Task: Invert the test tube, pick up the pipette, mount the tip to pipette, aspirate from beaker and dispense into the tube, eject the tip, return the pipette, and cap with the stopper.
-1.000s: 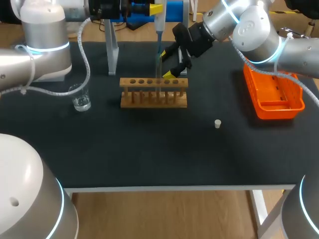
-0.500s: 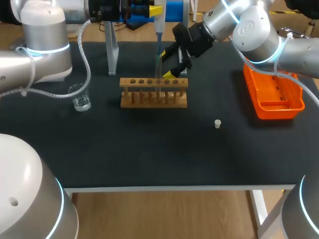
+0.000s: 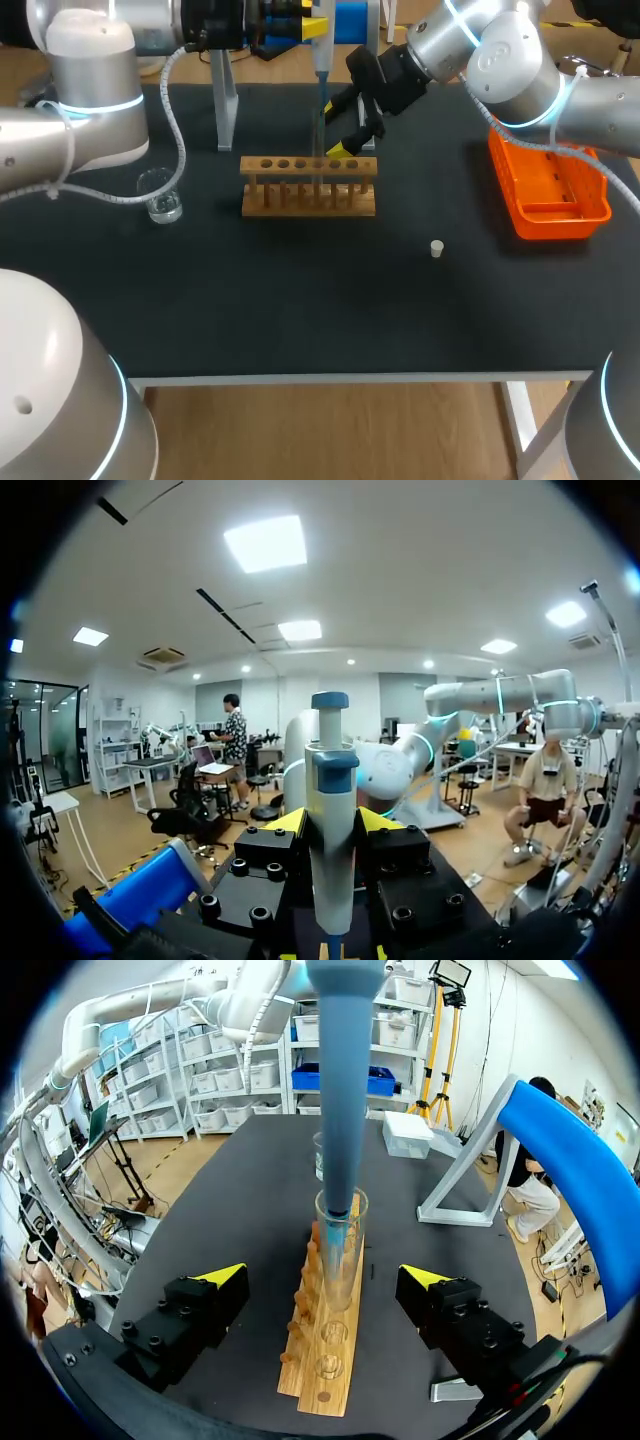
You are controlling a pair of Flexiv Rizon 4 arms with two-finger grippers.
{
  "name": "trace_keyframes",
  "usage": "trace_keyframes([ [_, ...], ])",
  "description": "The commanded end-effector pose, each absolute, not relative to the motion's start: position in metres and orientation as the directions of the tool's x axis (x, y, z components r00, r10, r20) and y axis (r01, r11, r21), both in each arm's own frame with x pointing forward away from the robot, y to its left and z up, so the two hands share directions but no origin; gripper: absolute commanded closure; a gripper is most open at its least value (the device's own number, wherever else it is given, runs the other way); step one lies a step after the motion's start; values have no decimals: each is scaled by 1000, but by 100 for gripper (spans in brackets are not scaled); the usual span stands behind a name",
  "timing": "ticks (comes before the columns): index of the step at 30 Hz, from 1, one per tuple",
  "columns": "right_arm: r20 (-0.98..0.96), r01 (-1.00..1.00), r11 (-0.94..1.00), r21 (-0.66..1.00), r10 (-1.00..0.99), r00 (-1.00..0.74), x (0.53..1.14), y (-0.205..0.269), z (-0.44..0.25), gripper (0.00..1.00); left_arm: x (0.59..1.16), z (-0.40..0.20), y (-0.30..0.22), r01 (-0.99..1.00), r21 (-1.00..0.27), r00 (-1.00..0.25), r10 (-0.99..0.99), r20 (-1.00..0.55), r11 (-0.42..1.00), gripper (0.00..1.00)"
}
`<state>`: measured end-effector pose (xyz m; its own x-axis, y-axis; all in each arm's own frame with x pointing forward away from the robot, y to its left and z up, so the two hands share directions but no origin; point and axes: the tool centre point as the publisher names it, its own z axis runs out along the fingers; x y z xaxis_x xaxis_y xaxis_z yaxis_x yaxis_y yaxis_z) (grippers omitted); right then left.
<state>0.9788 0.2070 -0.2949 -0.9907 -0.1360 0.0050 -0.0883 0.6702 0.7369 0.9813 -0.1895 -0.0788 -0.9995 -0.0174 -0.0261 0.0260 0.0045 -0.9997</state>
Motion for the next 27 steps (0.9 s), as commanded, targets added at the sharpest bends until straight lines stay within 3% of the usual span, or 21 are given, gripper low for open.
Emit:
trace_keyframes([
  [1,6,-88,673,734,-136,-991,978,206,-293,0,983,-81,-191,26,-1000,-999,-20,-26,0,100],
  [27,6,-88,673,734,-136,-991,978,206,-293,0,979,-80,-186,29,-1000,-998,-51,-29,-5,100],
])
